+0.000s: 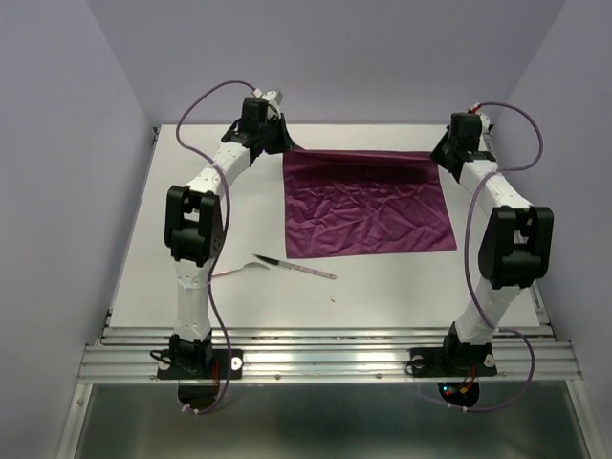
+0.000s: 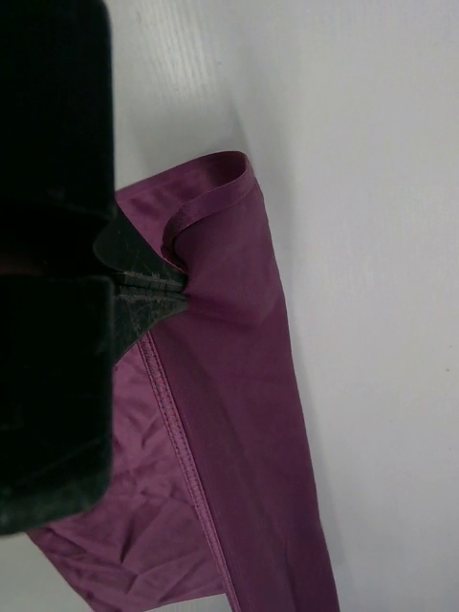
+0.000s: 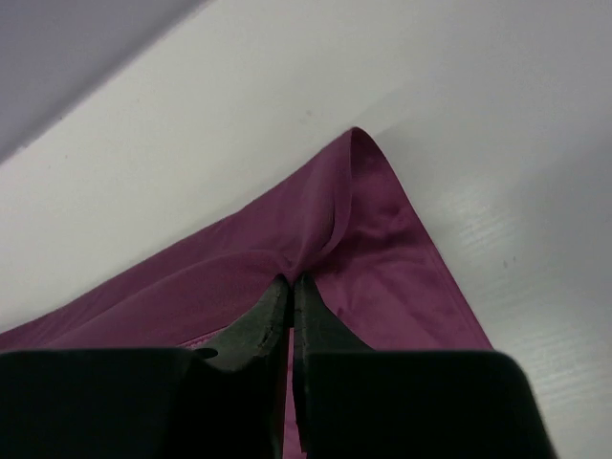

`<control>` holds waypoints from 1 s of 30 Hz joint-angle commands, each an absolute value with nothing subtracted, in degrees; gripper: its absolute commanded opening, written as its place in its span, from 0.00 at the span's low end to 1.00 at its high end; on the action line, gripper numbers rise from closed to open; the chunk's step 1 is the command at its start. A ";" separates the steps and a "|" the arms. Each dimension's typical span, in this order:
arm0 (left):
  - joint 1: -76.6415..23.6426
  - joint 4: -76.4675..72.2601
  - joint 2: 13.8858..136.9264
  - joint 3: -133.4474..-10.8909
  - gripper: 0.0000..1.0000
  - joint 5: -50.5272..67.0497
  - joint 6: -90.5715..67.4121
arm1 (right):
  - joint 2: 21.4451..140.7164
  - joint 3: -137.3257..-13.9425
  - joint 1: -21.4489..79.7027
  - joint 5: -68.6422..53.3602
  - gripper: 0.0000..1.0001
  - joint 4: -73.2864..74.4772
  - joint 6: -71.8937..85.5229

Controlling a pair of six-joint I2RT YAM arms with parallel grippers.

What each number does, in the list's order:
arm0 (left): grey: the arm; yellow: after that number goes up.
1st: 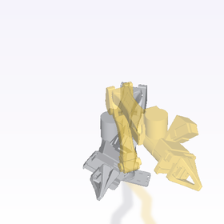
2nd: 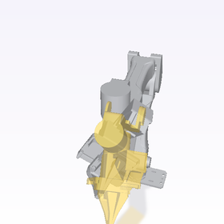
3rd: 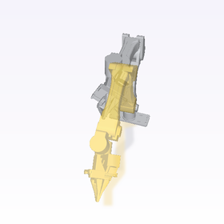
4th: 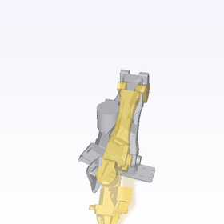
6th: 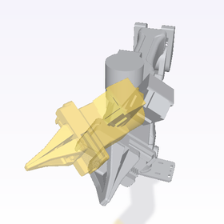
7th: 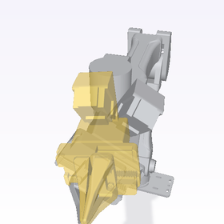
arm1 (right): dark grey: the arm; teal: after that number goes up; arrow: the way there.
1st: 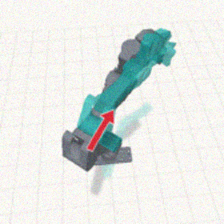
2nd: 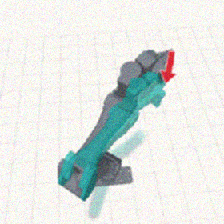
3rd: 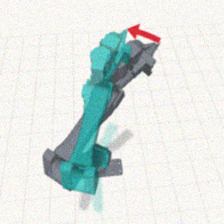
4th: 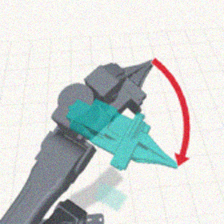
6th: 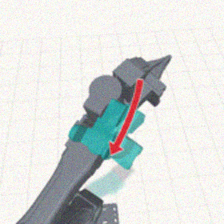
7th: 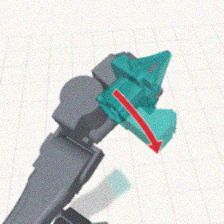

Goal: Fold the napkin into a case and place the utensils inside
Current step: Fold and flatten the napkin at the center of the board.

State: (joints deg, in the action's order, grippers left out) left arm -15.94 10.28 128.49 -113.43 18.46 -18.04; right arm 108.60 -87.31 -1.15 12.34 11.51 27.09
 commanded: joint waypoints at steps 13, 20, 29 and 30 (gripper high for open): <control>-25.13 1.59 99.59 -78.51 0.00 14.51 -22.93 | 85.53 -61.90 -2.64 11.51 0.01 16.88 30.14; -29.09 -3.41 94.58 -68.65 0.00 11.95 -26.01 | 81.66 -55.04 -2.64 10.55 0.01 17.05 31.72; -30.14 -6.59 89.83 -60.74 0.00 13.70 -26.28 | 76.47 -49.49 -2.64 11.43 0.01 17.05 32.78; -30.41 -6.59 89.48 -59.69 0.00 14.06 -26.02 | 75.51 -48.87 -2.64 11.43 0.01 17.05 32.87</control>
State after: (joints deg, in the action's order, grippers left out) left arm -29.80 -2.68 92.88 -61.84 12.40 -26.46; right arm 78.89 -49.76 -2.28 10.85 17.91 31.94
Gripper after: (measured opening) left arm 0.025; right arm 0.056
